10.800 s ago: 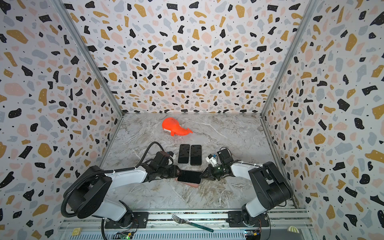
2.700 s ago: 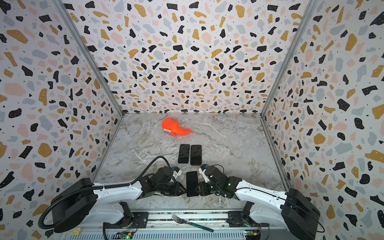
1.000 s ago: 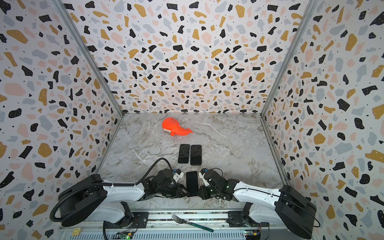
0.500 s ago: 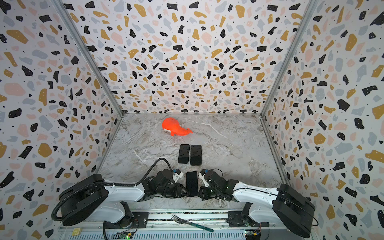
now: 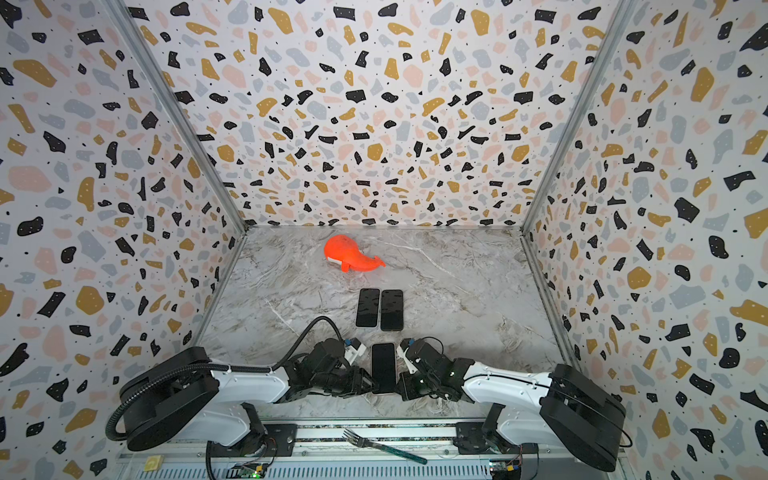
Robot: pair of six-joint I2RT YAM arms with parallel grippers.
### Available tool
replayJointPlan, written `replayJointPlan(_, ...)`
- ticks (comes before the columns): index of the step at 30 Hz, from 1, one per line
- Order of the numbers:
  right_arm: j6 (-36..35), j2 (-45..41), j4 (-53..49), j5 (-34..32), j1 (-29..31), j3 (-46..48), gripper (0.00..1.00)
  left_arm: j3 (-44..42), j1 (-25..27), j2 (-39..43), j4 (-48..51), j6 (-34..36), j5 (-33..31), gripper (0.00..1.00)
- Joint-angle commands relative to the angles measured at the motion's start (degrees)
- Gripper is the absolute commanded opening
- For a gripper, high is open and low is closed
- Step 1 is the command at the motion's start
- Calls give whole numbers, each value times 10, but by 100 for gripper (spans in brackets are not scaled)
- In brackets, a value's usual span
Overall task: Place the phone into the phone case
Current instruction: 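Keep pressing the case rim along the long edges with both grippers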
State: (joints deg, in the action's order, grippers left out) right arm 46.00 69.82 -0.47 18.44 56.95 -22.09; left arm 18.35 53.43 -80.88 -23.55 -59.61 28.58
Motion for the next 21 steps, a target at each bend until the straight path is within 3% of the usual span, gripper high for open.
replayJointPlan(1,-10,27,41,23,22,-8,9,-8,12,-27,-21,4,3,40)
replayJointPlan(6,-23,22,-6,-2,23,-34,10,-10,12,-18,-11,5,-2,40)
replayJointPlan(12,-36,-52,-73,-77,21,-54,19,5,9,26,64,34,-28,39)
replayJointPlan(21,-42,-27,-61,-61,9,-59,29,4,4,48,83,37,-34,40)
